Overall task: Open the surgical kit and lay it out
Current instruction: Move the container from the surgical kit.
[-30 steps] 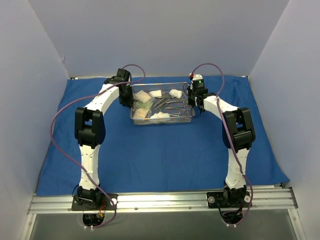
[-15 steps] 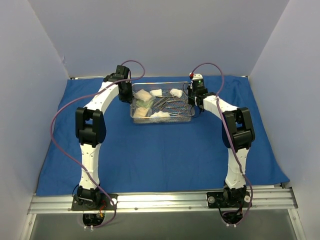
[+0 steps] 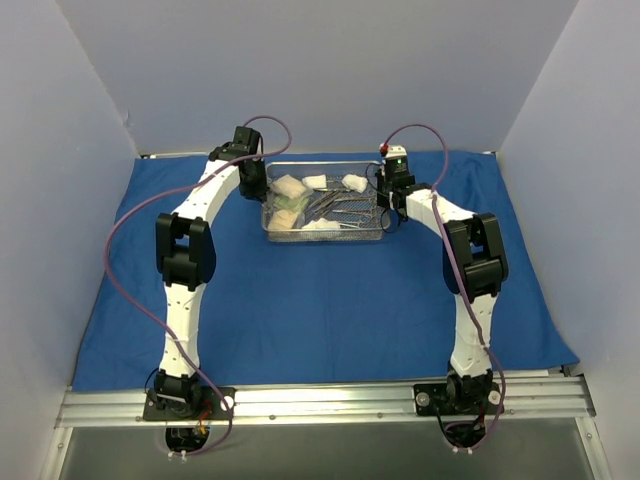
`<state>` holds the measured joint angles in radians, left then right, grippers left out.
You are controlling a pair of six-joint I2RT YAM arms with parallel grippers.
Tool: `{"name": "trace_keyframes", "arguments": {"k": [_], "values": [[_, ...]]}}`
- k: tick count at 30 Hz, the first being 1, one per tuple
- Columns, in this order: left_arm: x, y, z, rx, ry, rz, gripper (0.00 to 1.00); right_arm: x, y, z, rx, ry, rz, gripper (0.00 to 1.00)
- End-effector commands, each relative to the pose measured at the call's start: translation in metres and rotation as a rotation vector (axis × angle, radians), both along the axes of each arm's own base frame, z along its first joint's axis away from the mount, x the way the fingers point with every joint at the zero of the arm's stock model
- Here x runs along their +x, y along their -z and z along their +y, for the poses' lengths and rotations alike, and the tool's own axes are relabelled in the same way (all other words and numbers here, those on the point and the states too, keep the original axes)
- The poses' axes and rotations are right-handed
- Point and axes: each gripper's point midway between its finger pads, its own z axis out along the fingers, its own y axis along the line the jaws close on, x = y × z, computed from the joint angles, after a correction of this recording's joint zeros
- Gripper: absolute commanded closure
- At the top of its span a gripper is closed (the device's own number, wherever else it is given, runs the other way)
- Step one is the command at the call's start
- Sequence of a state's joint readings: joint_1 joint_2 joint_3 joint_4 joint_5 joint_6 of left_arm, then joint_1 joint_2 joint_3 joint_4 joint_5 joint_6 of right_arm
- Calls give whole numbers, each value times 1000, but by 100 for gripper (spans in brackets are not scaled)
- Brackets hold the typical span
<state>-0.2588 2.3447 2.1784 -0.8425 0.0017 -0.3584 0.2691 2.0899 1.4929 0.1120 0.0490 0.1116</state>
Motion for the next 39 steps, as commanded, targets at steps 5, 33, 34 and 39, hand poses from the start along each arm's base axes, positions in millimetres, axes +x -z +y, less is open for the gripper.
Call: {"name": "trace_keyframes", "arguments": {"k": [5, 33, 34, 39], "values": [[28, -10, 6, -31, -64, -71, 97, 32, -26, -2, -21, -12, -109, 95], [48, -8, 22, -27, -109, -90, 92, 40, -22, 0, 6, -24, -122, 89], [48, -8, 22, -26, -109, -88, 91, 40, -21, 1, 7, -24, -119, 89], [45, -8, 22, -22, -105, -83, 81, 40, -22, 0, 6, -23, -116, 80]]}}
